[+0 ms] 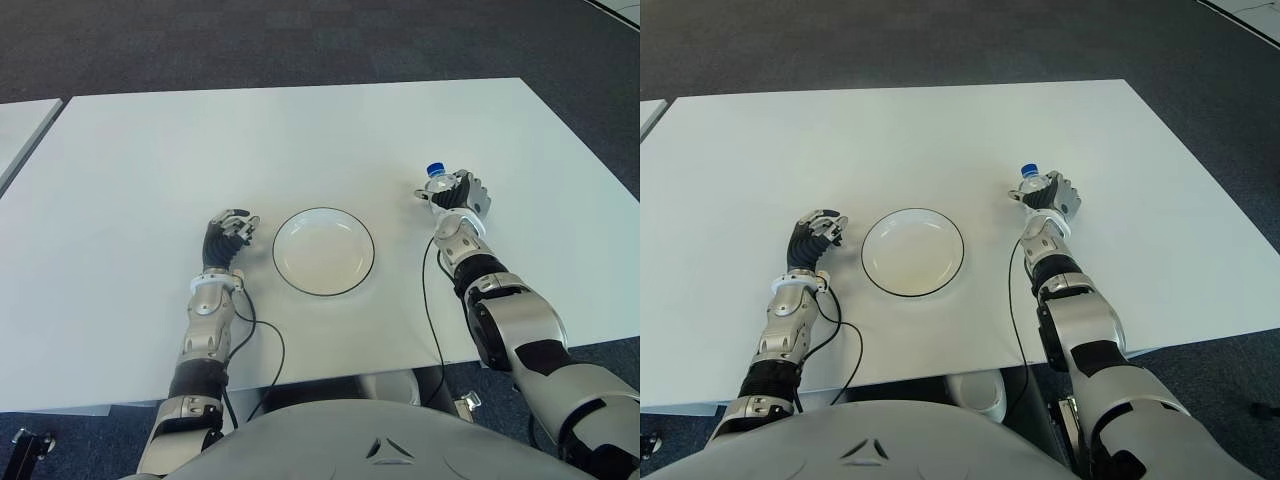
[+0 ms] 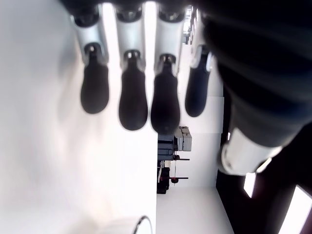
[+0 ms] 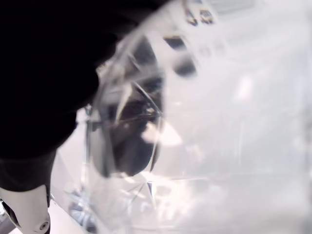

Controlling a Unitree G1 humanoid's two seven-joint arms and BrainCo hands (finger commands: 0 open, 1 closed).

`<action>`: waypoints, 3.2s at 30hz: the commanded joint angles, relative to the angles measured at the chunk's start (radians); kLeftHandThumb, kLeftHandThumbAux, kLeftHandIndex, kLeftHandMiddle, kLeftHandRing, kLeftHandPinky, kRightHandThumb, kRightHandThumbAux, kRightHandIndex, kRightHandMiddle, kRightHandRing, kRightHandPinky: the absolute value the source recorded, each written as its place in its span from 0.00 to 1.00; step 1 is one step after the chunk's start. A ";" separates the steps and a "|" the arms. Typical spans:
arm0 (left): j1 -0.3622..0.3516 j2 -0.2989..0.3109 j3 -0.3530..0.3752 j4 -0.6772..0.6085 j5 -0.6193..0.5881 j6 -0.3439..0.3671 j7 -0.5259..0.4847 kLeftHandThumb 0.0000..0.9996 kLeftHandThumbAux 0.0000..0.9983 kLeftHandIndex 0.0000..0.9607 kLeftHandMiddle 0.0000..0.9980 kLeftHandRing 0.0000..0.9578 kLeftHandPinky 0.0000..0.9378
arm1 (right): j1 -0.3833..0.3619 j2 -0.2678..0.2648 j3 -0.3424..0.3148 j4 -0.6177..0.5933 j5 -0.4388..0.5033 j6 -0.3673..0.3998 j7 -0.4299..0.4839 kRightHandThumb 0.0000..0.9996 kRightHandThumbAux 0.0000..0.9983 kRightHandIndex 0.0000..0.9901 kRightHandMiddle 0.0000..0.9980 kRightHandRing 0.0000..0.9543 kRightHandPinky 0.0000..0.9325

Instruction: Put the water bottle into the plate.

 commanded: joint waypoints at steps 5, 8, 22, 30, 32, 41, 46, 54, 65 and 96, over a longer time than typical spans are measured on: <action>0.038 -0.008 -0.002 0.043 0.005 0.071 0.016 0.71 0.72 0.45 0.69 0.70 0.69 | 0.066 0.037 -0.012 0.004 0.029 -0.046 -0.055 0.70 0.73 0.44 0.83 0.86 0.89; 0.039 -0.011 -0.002 0.032 0.001 0.086 0.021 0.71 0.72 0.45 0.69 0.69 0.69 | 0.091 0.041 -0.023 -0.025 0.037 -0.153 -0.118 0.70 0.73 0.44 0.83 0.87 0.89; 0.038 -0.007 -0.007 0.035 0.001 0.083 0.010 0.71 0.72 0.45 0.69 0.69 0.68 | 0.190 0.041 0.039 -0.181 -0.046 -0.488 -0.290 0.70 0.73 0.44 0.85 0.90 0.93; 0.037 -0.005 -0.011 0.040 0.006 0.078 0.012 0.71 0.72 0.45 0.70 0.70 0.69 | 0.213 0.032 0.099 -0.322 -0.146 -0.580 -0.354 0.70 0.73 0.44 0.88 0.93 0.94; 0.036 -0.007 -0.009 0.040 0.003 0.082 0.015 0.71 0.72 0.45 0.70 0.70 0.69 | 0.203 0.047 0.117 -0.346 -0.175 -0.590 -0.381 0.70 0.73 0.44 0.89 0.93 0.94; 0.033 -0.011 -0.006 0.054 -0.002 0.072 0.013 0.71 0.71 0.45 0.70 0.70 0.69 | 0.200 0.077 0.224 -0.427 -0.313 -0.686 -0.486 0.70 0.73 0.44 0.91 0.95 0.95; 0.034 -0.013 -0.007 0.055 -0.002 0.067 0.012 0.71 0.71 0.45 0.69 0.70 0.68 | 0.192 0.075 0.269 -0.428 -0.362 -0.755 -0.505 0.70 0.73 0.44 0.91 0.95 0.95; 0.035 -0.009 -0.017 0.061 0.011 0.046 0.010 0.71 0.71 0.45 0.70 0.71 0.70 | 0.189 0.087 0.347 -0.373 -0.367 -0.975 -0.451 0.70 0.73 0.44 0.90 0.93 0.93; 0.031 0.010 -0.034 0.081 0.039 0.023 -0.004 0.71 0.71 0.46 0.71 0.72 0.72 | 0.146 0.095 0.410 -0.304 -0.445 -1.070 -0.475 0.71 0.73 0.44 0.90 0.93 0.93; 0.028 0.003 -0.013 0.097 -0.003 0.024 0.008 0.71 0.72 0.45 0.70 0.70 0.69 | 0.321 -0.052 0.445 -0.823 -0.388 -0.486 0.819 0.69 0.73 0.43 0.58 0.61 0.61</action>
